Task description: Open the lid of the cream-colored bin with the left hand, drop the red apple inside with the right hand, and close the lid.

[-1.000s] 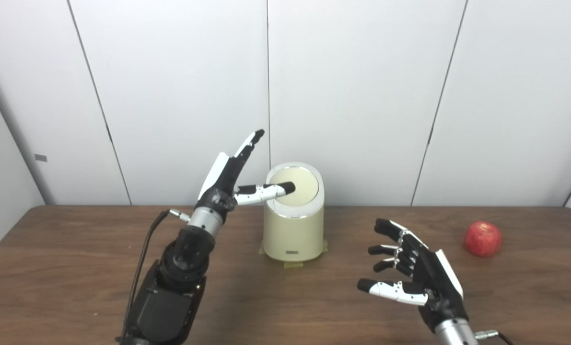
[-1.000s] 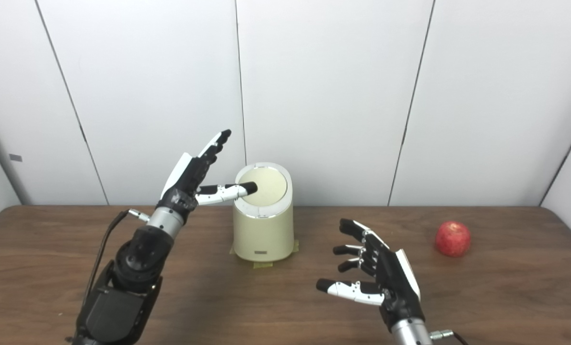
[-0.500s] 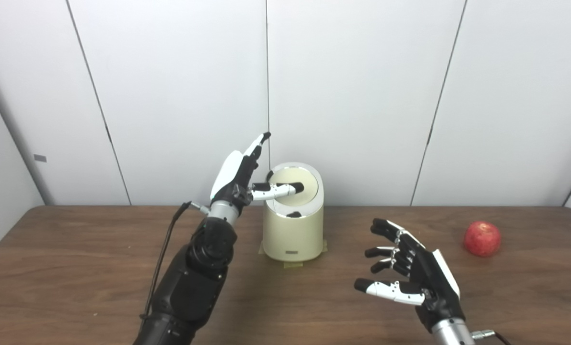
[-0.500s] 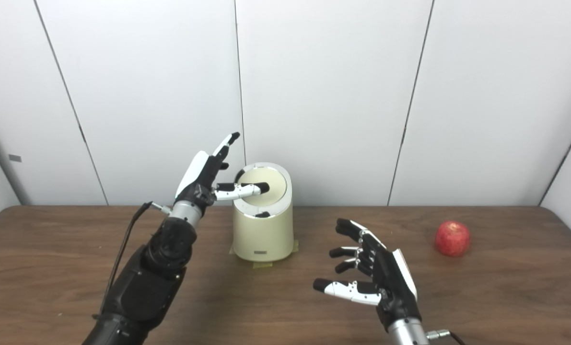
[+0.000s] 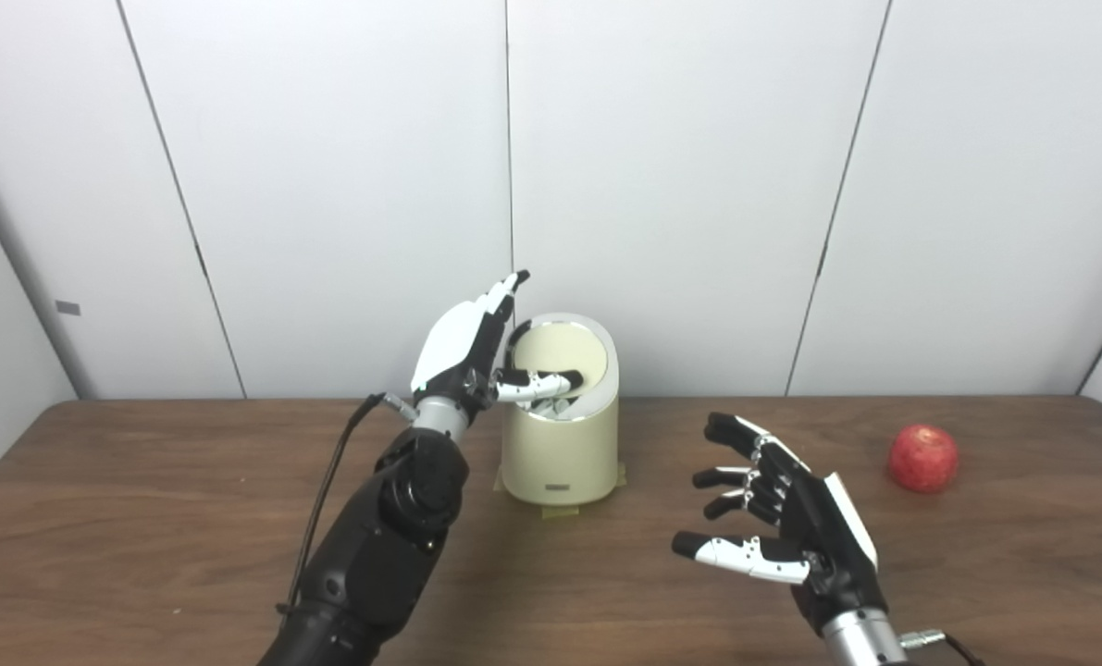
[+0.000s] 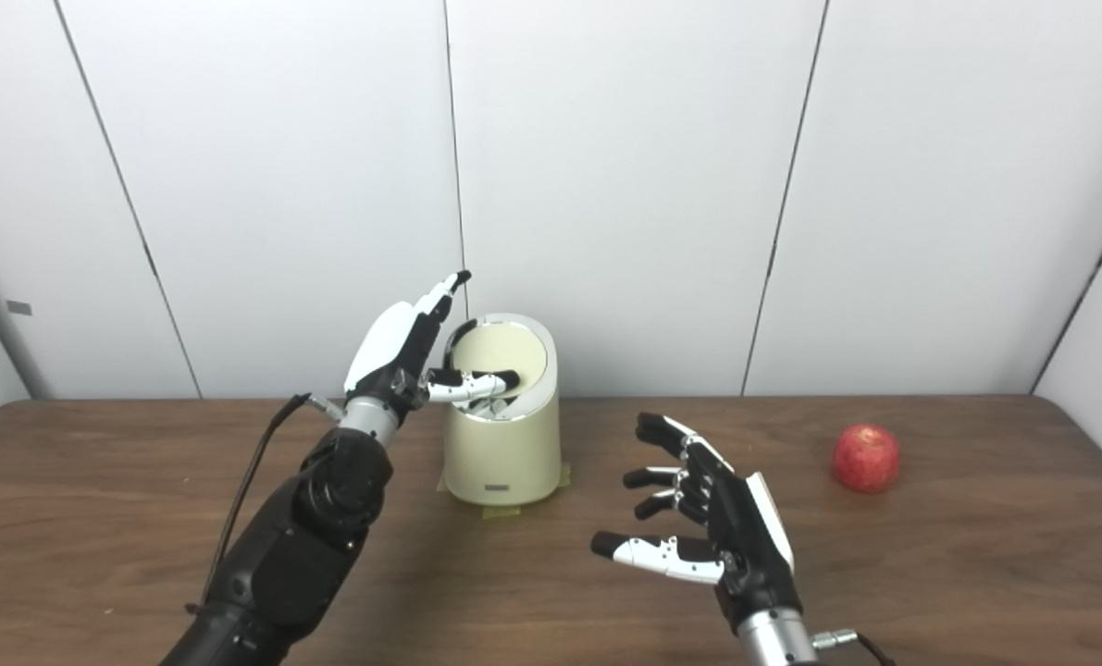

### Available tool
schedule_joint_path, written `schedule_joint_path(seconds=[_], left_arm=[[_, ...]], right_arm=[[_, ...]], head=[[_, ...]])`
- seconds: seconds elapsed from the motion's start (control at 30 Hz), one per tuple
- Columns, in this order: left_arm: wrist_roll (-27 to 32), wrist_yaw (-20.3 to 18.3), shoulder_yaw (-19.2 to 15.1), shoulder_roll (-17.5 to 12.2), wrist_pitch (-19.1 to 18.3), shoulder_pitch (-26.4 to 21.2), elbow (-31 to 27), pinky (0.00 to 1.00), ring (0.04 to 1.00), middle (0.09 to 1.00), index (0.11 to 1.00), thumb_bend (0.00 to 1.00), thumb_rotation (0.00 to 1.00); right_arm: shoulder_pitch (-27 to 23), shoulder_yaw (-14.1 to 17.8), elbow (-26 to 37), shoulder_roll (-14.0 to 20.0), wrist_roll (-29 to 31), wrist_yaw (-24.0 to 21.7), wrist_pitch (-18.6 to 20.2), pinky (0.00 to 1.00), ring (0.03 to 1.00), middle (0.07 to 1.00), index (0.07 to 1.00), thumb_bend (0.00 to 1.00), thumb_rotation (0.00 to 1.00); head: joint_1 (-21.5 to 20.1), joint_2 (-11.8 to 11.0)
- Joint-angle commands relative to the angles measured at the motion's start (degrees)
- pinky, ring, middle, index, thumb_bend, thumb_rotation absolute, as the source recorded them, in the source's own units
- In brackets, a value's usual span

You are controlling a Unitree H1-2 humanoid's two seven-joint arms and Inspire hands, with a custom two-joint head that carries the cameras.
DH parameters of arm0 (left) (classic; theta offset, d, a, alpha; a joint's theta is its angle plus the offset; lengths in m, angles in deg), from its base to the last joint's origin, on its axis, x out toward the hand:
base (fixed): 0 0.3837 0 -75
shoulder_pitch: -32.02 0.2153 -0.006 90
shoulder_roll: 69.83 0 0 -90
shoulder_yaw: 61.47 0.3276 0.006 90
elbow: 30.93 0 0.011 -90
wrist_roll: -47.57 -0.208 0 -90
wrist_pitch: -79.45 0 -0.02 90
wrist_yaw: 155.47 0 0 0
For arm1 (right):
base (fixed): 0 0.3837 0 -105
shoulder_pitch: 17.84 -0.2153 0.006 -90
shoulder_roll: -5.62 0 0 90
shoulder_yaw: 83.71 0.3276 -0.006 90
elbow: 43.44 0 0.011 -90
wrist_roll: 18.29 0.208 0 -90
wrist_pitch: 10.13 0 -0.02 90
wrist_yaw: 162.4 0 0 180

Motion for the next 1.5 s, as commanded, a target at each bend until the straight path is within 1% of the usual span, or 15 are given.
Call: schedule_joint_path(seconds=[0.0,0.03,0.1,0.2,0.37,0.43,0.53,0.6,0.67,0.87,0.97,1.07,1.2,1.33,1.47], left_arm=[[-2.03,2.33,0.53,-0.54,1.51,-3.66,0.3,0.94,1.0,1.0,1.0,0.72,0.08],[-2.51,2.86,0.77,-0.58,1.56,-3.74,0.62,0.94,1.0,1.0,1.0,0.7,0.04],[-3.32,3.7,1.09,-0.63,1.66,-3.84,1.09,0.93,1.0,1.0,1.0,0.68,0.01],[-4.55,4.73,1.78,-0.82,1.34,-4.01,1.6,0.93,1.0,1.0,1.0,0.65,0.0],[-7.81,6.28,3.55,-1.6,0.33,-4.24,2.17,0.91,1.0,1.0,1.0,0.65,0.0],[-10.65,6.76,5.14,-2.44,-0.77,-4.27,1.85,0.91,1.0,1.0,1.0,0.67,0.0],[-16.9,7.12,8.55,-4.23,-3.53,-4.36,0.28,0.92,0.995,1.0,1.0,0.74,0.0],[-20.89,5.58,10.93,-5.8,-5.6,-4.55,-1.7,0.93,0.996,1.0,1.0,0.77,0.0],[-23.5,4.44,12.12,-6.89,-7.31,-4.69,-3.58,0.93,0.995,1.0,1.0,0.79,0.0],[-26.65,2.01,12.3,-8.85,-8.61,-4.74,-7.17,0.87,0.995,1.0,0.988,0.8,0.0],[-26.92,1.1,11.93,-9.23,-8.79,-4.56,-7.97,0.88,0.997,1.0,0.988,0.8,0.0],[-27.16,0.23,11.52,-9.59,-9.28,-4.36,-8.49,0.88,0.987,0.996,0.973,0.81,0.0],[-27.41,-1.15,11.41,-9.85,-9.84,-4.24,-8.9,0.88,0.996,1.0,0.981,0.79,0.0],[-27.27,-1.85,11.19,-9.93,-9.76,-3.89,-8.98,0.87,0.991,1.0,0.98,0.8,0.0],[-27.43,-2.04,11.22,-9.9,-9.86,-3.51,-8.56,0.86,0.989,0.995,0.967,0.8,0.0]], right_arm=[[-1.76,0.16,2.09,-0.27,0.19,0.51,-1.43,0.48,0.635,0.819,0.797,0.75,0.11],[-1.79,0.21,2.02,-0.28,0.36,0.45,-1.46,0.48,0.634,0.818,0.797,0.75,0.11],[-1.81,0.25,1.99,-0.26,0.51,0.37,-1.55,0.48,0.634,0.818,0.798,0.76,0.11],[-1.82,0.26,2.0,-0.26,0.63,0.31,-1.62,0.48,0.628,0.816,0.795,0.76,0.1],[-1.73,0.11,2.15,-0.16,0.21,0.33,-1.58,0.49,0.621,0.816,0.797,0.76,0.11],[-1.61,0.05,2.42,-0.19,0.18,0.31,-1.5,0.48,0.618,0.815,0.796,0.76,0.11],[-1.47,0.04,2.8,-0.21,0.57,0.07,-1.05,0.49,0.617,0.818,0.797,0.75,0.1],[-1.45,0.03,2.8,-0.2,0.56,0.07,-1.04,0.49,0.618,0.819,0.796,0.75,0.1],[-1.49,0.02,2.73,-0.2,0.53,0.09,-1.11,0.48,0.619,0.819,0.794,0.75,0.1],[-1.72,-0.09,2.09,0.13,0.46,-0.13,-1.46,0.5,0.619,0.815,0.792,0.75,0.11],[-1.71,-0.05,2.24,0.03,0.33,-0.02,-0.74,0.49,0.621,0.82,0.793,0.76,0.12],[-1.65,-0.19,2.16,0.16,-0.03,-0.01,-1.04,0.49,0.62,0.82,0.794,0.76,0.13],[-1.68,-0.19,1.98,0.25,0.38,-0.22,-1.26,0.5,0.622,0.822,0.794,0.76,0.12],[-1.78,-0.23,1.71,0.24,0.72,-0.37,-1.5,0.5,0.614,0.818,0.788,0.76,0.1],[-1.77,-0.21,1.8,0.2,0.62,-0.28,-1.31,0.51,0.617,0.819,0.788,0.76,0.1]], head=[[-0.04,0.09],[-0.04,0.09],[-0.03,0.35],[0.03,0.43],[0.1,0.49],[0.17,0.86],[0.26,1.1],[0.29,1.13],[0.32,1.23],[0.54,1.38],[0.86,1.53],[1.1,1.71],[1.15,1.81],[1.16,1.88],[1.16,1.88]])
